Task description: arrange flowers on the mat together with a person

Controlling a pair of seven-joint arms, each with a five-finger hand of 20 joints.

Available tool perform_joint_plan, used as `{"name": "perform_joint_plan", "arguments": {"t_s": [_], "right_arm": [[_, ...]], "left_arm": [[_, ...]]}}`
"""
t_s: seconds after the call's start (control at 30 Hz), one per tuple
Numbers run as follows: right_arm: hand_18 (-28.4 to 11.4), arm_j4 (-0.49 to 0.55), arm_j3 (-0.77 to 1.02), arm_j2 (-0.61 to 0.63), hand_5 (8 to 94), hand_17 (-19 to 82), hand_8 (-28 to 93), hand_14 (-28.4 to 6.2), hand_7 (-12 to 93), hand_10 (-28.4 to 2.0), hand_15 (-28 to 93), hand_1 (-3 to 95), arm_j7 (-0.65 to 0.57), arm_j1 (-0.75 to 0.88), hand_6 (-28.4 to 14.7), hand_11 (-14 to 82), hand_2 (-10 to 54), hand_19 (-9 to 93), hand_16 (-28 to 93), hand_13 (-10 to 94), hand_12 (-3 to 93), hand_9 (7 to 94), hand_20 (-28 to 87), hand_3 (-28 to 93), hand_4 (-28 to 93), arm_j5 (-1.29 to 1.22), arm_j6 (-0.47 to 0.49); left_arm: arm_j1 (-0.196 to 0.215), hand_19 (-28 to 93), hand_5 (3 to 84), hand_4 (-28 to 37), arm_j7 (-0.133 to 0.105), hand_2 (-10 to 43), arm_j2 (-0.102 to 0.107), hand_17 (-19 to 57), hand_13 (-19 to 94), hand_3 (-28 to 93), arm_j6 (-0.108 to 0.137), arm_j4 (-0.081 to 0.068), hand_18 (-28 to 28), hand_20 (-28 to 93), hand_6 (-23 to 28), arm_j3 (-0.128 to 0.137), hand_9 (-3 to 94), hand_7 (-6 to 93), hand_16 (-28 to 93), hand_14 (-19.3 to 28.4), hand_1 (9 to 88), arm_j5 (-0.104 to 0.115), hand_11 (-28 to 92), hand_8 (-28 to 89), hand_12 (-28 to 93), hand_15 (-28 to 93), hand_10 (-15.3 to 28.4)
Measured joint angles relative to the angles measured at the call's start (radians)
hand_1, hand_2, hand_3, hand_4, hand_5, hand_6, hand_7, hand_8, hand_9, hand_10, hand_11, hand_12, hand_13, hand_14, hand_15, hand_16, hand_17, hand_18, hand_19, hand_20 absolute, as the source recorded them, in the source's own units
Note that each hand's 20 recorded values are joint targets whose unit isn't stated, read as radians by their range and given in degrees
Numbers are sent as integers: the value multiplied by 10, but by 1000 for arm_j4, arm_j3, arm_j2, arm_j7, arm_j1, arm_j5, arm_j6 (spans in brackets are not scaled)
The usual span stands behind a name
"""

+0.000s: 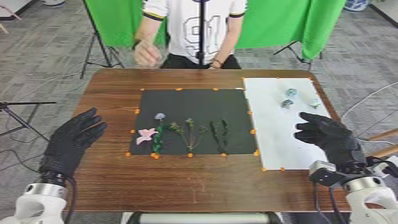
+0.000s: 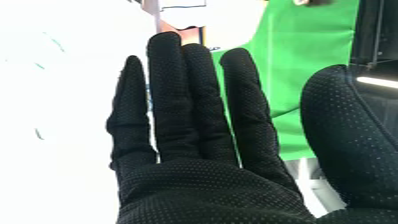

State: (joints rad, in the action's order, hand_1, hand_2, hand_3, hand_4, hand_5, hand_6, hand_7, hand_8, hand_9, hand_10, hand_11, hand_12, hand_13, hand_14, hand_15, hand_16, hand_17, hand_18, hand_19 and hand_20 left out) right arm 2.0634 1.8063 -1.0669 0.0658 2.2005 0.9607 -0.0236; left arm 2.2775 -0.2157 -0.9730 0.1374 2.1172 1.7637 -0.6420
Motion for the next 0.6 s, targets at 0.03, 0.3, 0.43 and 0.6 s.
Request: {"name": "perform_joint_plan", "arguments": {"t_s": [0.03, 0.3, 0.43, 0.6], "right_arm": [[-200, -1, -5, 3, 509, 194, -128, -123, 247, -153, 505, 232, 10, 0, -30, 279, -18, 637, 217, 468, 263, 507, 363, 874, -237, 5, -10], [-185, -30, -40, 107, 457, 184, -157, -92, 313, -130, 500, 260, 125, -6, -18, 297, -83, 627, 206, 416, 262, 447, 378, 867, -272, 412, -259], [-178, -39, -16, 220, 413, 149, -166, -83, 335, -120, 438, 255, 6, -9, -7, 284, -92, 570, 191, 341, 259, 397, 357, 877, -281, 589, -385], [-179, -107, -26, 360, 387, 122, -160, -89, 320, -118, 328, 239, -211, -71, -12, 243, -78, 533, 219, 298, 255, 359, 329, 877, -283, 792, -362]], "left_arm": [[-2, 486, 398, -196, 0, 20, 1, -70, 278, 727, 0, 0, 207, 101, 59, 0, 339, 181, -19, 162, 285, 0, 274, -90, 126, 378, 141], [13, 487, 399, -193, 1, 16, 10, -70, 278, 726, 5, 6, 207, 100, 59, 15, 340, 182, -19, 161, 289, 0, 274, -92, 125, 379, 142], [15, 486, 399, -193, 1, 15, 18, -69, 277, 726, 7, 6, 207, 100, 59, 16, 339, 182, -19, 162, 289, 0, 274, -92, 126, 378, 141], [20, 486, 398, -193, 1, 16, 23, -70, 277, 725, 7, 6, 207, 100, 58, 23, 339, 182, -19, 162, 290, 0, 275, -92, 126, 379, 141]]}}
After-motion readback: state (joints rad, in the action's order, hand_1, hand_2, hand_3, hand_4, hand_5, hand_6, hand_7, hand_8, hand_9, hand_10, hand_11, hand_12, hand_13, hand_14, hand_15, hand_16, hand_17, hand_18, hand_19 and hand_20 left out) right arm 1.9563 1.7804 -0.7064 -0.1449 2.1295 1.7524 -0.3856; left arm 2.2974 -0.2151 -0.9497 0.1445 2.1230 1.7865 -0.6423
